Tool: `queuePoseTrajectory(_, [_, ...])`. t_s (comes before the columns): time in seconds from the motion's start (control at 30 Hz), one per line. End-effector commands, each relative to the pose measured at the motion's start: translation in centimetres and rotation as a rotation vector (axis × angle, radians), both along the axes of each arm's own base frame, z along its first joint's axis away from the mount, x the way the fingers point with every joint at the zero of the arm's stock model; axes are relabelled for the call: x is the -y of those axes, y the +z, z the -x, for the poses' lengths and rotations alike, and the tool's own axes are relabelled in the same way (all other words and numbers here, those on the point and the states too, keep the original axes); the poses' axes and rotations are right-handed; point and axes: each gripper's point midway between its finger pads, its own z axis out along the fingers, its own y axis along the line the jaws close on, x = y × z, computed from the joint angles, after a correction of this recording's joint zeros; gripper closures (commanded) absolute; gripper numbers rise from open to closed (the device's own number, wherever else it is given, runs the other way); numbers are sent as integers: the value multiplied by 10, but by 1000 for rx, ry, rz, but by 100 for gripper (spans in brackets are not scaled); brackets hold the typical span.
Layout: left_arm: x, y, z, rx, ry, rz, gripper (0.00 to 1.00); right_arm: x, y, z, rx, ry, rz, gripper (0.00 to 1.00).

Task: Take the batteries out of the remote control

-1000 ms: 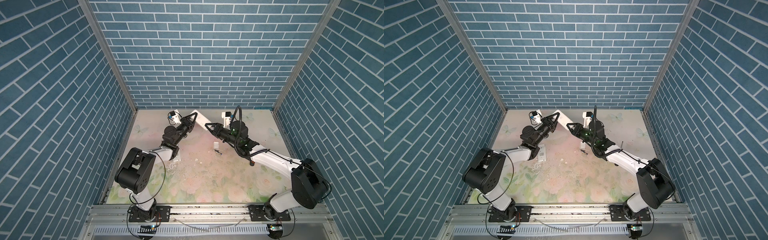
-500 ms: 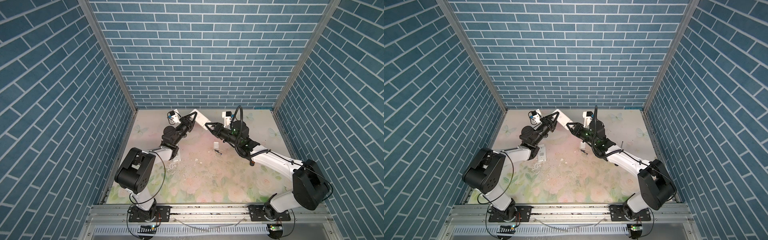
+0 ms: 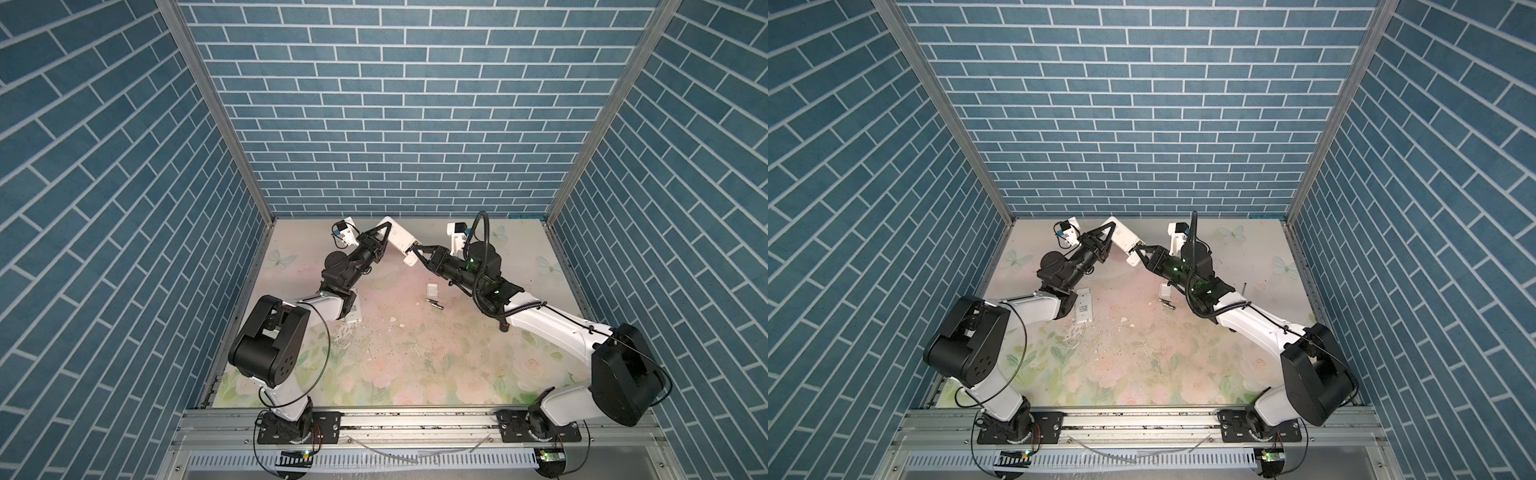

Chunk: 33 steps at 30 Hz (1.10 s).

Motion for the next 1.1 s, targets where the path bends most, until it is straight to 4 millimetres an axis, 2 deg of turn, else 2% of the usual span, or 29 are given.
queuePoseTrajectory(0.0, [-3, 12, 4, 52, -1, 0, 100, 6, 0, 6, 18, -6, 8, 79])
queuePoseTrajectory(0.4, [-11, 3, -3, 39, 19, -4, 100, 7, 0, 10, 17, 7, -3, 94])
queuePoseTrajectory(0.63, [-22, -16, -18, 11, 50, -53, 100, 21, 2, 19, 17, 15, -2, 97])
queuePoseTrajectory(0.7, [-23, -27, -21, -7, 55, -90, 100, 29, -1, 19, 9, 13, 19, 98])
queuePoseTrajectory(0.8, [-23, -44, -22, -33, 59, -136, 100, 52, -16, 18, -11, -15, 119, 99])
queuePoseTrajectory(0.93, [-29, -67, -9, -77, 84, -165, 100, 98, -51, 14, -49, -100, 410, 100])
queuePoseTrajectory(1.07, [-27, -96, 16, -128, 118, -225, 100, 137, -89, 8, -97, -157, 730, 100])
